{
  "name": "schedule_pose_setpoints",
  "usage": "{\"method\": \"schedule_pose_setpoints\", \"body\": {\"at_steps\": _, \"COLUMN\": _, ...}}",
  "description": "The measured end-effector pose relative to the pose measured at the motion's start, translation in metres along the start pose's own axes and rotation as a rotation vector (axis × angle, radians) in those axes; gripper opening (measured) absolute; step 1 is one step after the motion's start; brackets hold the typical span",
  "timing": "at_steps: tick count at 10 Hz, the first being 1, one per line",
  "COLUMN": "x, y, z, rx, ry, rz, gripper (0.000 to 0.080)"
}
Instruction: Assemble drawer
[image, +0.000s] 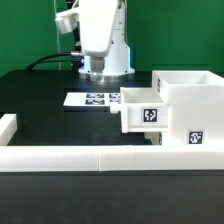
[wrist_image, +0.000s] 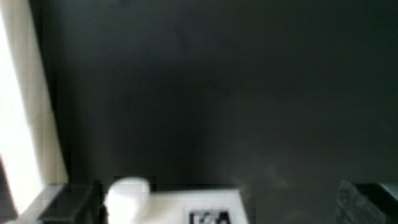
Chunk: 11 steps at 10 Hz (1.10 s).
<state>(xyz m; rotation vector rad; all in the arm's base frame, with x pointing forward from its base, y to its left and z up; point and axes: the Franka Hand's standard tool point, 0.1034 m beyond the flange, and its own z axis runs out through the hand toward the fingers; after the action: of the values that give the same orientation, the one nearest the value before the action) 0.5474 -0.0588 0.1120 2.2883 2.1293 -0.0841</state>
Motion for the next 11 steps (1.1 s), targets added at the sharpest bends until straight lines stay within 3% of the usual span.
{"method": "schedule_pose_setpoints", "body": {"at_steps": 2, "x": -0.001, "y": 0.000, "z": 0.000, "rx": 0.000, "ry": 0.007, "rz": -0.003, "gripper": 0.0649}}
{"method": "schedule_pose_setpoints", "body": {"at_steps": 4, "x": -0.017, "y": -0.001, "z": 0.004, "rx": 0.005, "ry": 0.102, "rz": -0.006, "gripper": 0.0649}}
{"method": "schedule_pose_setpoints", "body": {"at_steps": 5, "x": -0.023, "y": 0.000, "z": 0.014, "rx": 0.009, "ry": 0.152, "rz": -0.023, "gripper": 0.0649}}
{"method": "schedule_pose_setpoints", "body": {"at_steps": 8, "x": -0.029, "y": 0.019, "z": 0.026, "rx": 0.006, "ry": 0.266, "rz": -0.021, "gripper": 0.0649}}
{"method": "schedule_pose_setpoints", "body": {"at_steps": 11, "x": -0.011, "y": 0.029, "z": 0.041, "rx": 0.019, "ry": 0.270, "rz": -0.047, "gripper": 0.0649}}
